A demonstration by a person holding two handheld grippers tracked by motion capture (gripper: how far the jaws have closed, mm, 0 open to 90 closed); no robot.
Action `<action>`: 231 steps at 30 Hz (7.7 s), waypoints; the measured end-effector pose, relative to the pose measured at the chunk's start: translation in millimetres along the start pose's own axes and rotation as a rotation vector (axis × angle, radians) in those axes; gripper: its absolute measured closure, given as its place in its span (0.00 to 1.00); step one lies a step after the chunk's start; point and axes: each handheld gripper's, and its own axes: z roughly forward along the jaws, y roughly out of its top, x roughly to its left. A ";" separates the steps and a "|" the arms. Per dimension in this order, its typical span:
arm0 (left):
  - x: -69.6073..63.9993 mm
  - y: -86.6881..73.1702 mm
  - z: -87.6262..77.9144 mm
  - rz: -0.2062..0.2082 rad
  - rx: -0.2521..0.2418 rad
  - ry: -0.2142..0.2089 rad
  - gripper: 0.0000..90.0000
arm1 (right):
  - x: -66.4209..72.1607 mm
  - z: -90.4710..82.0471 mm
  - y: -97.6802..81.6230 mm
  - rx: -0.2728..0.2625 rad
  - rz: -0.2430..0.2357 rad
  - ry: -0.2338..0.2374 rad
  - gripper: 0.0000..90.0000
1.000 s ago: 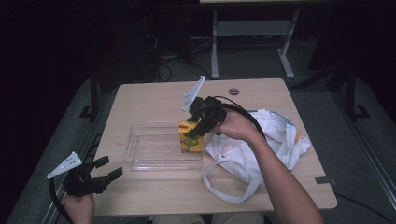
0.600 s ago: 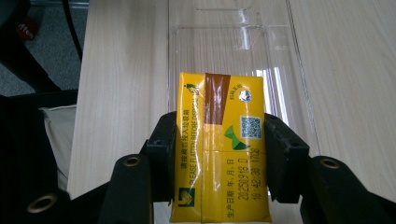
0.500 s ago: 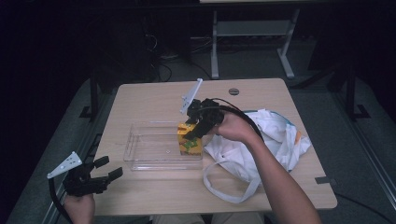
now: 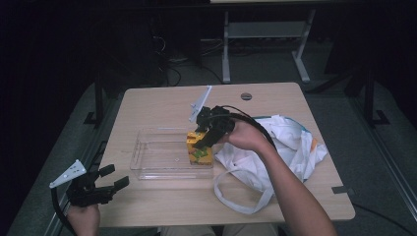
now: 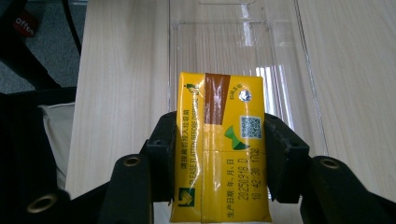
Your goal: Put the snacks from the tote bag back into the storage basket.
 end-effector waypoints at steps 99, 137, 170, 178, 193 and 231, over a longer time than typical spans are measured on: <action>-0.3 -0.5 1.6 -0.003 -0.005 -0.003 0.14 | 1.8 55.9 -33.8 0.009 0.024 0.035 0.58; -0.8 -0.3 2.0 -0.001 0.001 -0.001 0.14 | 3.8 58.1 -41.8 -0.015 0.042 0.064 0.56; -1.1 -0.2 2.2 -0.001 0.002 -0.001 0.14 | 5.7 56.4 -43.2 -0.031 0.061 0.066 0.52; -1.1 -0.2 2.2 0.000 0.004 -0.001 0.14 | 4.7 54.5 -44.3 -0.041 0.083 0.068 0.47; -1.0 -0.2 2.3 0.001 0.004 -0.002 0.14 | 5.2 46.9 -44.2 -0.060 0.086 0.059 0.42; -1.0 -0.4 3.0 0.002 0.007 -0.002 0.14 | 1.7 19.2 -51.4 -0.104 0.114 0.026 0.41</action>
